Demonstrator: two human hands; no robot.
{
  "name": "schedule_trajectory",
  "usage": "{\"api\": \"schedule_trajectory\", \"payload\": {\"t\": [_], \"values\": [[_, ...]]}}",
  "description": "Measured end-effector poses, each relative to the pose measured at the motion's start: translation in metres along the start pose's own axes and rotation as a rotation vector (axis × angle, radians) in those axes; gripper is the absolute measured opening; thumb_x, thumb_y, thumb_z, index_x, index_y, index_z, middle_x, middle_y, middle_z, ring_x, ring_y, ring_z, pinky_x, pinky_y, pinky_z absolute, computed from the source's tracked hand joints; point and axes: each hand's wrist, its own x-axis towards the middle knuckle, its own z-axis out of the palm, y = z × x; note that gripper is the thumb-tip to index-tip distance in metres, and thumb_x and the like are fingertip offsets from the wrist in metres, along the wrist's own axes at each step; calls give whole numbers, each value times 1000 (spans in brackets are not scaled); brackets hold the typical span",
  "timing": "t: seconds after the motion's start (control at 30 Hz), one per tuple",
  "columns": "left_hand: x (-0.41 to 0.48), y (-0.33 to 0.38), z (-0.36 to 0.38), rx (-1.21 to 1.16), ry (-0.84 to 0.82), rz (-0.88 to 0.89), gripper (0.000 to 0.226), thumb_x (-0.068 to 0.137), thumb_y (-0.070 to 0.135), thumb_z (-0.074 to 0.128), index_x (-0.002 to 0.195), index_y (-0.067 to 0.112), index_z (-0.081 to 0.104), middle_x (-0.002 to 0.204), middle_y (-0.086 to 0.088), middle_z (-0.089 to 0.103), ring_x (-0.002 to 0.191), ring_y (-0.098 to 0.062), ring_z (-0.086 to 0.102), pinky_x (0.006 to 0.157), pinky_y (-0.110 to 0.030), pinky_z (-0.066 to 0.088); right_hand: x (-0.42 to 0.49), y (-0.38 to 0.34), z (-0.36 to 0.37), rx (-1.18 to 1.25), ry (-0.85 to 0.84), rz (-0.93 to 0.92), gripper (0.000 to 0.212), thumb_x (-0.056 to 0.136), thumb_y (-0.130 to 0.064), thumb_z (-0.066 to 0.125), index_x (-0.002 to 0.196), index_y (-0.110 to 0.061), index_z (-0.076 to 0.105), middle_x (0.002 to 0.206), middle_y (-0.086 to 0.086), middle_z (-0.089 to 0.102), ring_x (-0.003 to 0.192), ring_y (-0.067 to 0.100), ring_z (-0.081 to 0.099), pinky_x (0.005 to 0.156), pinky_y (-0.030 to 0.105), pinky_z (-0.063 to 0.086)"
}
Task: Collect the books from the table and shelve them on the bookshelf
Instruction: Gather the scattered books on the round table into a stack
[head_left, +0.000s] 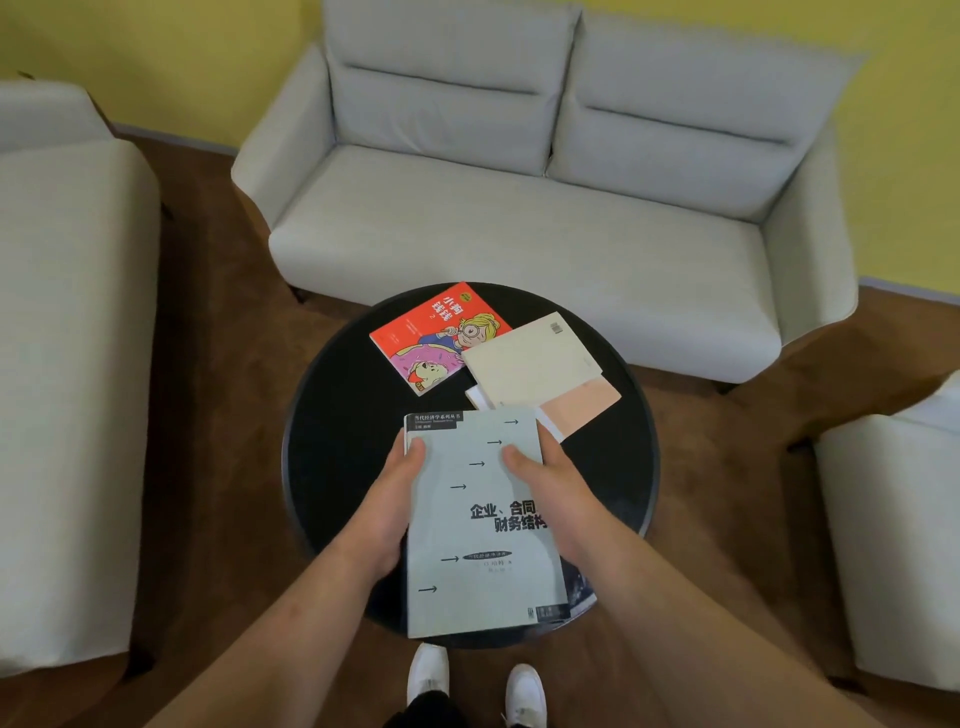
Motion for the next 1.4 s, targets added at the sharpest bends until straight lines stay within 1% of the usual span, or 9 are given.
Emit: {"api": "schedule_trajectory", "payload": {"t": [0.23, 0.4, 0.63, 0.77, 1.0, 1.1, 1.17, 1.27, 1.4], "values": [[10, -2, 1, 164, 126, 110, 22, 104, 35, 46, 117, 37, 63, 109, 0, 76, 97, -21, 74, 89, -48, 58, 2, 3, 2, -79, 19, -32, 40, 104, -25, 54, 142, -33, 46, 124, 1, 72, 108, 22, 72, 73, 32, 63], [9, 4, -3, 334, 125, 195, 38, 102, 31, 51, 138, 41, 44, 120, 8, 69, 93, -11, 72, 74, -28, 59, -4, 4, 10, -195, 45, -138, 47, 99, -27, 61, 143, -24, 47, 131, 5, 68, 117, 24, 68, 97, 49, 58], [18, 5, -10, 438, 89, 241, 61, 102, 26, 51, 153, 37, 21, 128, 7, 61, 107, -10, 66, 76, -20, 54, -5, 5, 7, -174, 50, -166, 38, 102, -24, 58, 138, -32, 50, 127, -2, 70, 114, 18, 70, 92, 43, 61], [31, 4, -13, 421, 103, 184, 44, 99, 22, 56, 137, 37, 40, 125, 0, 62, 104, -18, 69, 85, -39, 59, 1, 5, 4, -73, 79, -117, 32, 101, -20, 59, 129, -34, 54, 121, -2, 73, 109, 20, 73, 91, 46, 61], [107, 63, -17, 576, 226, 221, 12, 100, 30, 53, 109, 28, 61, 121, 2, 58, 113, -16, 57, 93, -36, 48, 70, -35, -31, -166, 299, -16, 27, 105, -33, 47, 102, -14, 67, 108, 9, 71, 101, 28, 68, 89, 37, 54], [170, 85, -23, 678, 266, 191, 19, 96, 39, 55, 107, 26, 61, 121, 0, 63, 101, -15, 65, 88, -39, 54, 126, -49, -46, -500, 271, -21, 21, 102, -32, 52, 116, -19, 62, 120, 1, 64, 111, 21, 62, 90, 33, 53], [212, 92, -30, 897, 281, 181, 37, 91, 40, 59, 122, 20, 57, 128, 1, 60, 105, -16, 63, 89, -39, 55, 163, -54, -54, -887, 227, -57, 43, 101, -36, 53, 142, -24, 48, 146, -1, 50, 132, 22, 50, 102, 34, 47], [262, 96, -35, 1292, 217, 112, 65, 95, 41, 58, 151, 22, 33, 160, -10, 30, 146, -31, 30, 114, -52, 36, 206, -61, -61, -1307, 105, -111, 64, 103, -40, 46, 160, -29, 18, 170, 0, 10, 157, 27, 9, 124, 47, 19], [283, 95, -41, 1640, 165, -15, 72, 100, 50, 45, 158, 25, 12, 167, -6, 4, 154, -30, 4, 120, -57, 17, 218, -47, -66, -1560, 28, -84, 72, 102, -48, 43, 160, -30, 3, 170, 4, -7, 157, 34, -5, 125, 54, 4]]}}
